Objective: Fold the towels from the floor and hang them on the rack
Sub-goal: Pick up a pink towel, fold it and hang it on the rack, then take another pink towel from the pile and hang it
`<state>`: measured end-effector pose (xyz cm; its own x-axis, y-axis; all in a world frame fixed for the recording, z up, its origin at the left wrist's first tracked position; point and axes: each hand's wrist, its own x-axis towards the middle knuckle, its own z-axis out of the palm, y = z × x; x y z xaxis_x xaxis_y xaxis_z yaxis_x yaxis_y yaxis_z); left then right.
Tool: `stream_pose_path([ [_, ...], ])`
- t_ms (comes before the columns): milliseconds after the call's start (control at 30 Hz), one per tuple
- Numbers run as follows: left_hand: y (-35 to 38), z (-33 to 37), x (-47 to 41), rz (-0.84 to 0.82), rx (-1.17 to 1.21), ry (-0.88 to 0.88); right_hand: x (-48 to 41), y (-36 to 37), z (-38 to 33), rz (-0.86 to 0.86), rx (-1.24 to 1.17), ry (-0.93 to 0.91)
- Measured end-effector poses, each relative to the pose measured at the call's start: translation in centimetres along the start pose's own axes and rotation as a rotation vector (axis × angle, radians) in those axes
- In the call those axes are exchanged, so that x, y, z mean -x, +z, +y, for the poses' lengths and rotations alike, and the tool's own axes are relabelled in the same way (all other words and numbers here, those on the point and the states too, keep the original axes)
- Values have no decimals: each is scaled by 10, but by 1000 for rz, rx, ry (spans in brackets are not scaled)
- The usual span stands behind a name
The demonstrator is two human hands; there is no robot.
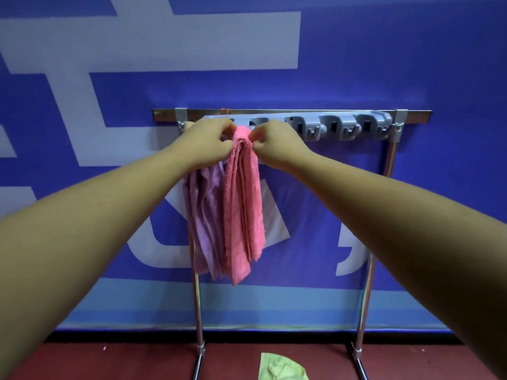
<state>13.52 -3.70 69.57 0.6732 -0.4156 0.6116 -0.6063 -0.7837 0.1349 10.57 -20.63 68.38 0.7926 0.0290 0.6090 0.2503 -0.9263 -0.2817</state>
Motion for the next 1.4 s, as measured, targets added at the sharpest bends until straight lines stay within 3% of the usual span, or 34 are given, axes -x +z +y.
stream_pose_path([
  [200, 42, 8, 81, -7, 266, 46, 78, 21, 13, -51, -136, 164],
  [567, 189, -9, 255, -465, 304, -400, 266, 135, 65, -371, -78, 513],
  [833, 287, -10, 358, -714, 337, -502, 379, 227, 103, -629, -80, 655],
  [1100, 383, -9, 450, -936, 350, -501, 469, 311, 137, -883, -180, 692],
  [1400, 456, -11, 538, -1350, 360, -479, 539, 387, 140, -1156, -250, 482],
])
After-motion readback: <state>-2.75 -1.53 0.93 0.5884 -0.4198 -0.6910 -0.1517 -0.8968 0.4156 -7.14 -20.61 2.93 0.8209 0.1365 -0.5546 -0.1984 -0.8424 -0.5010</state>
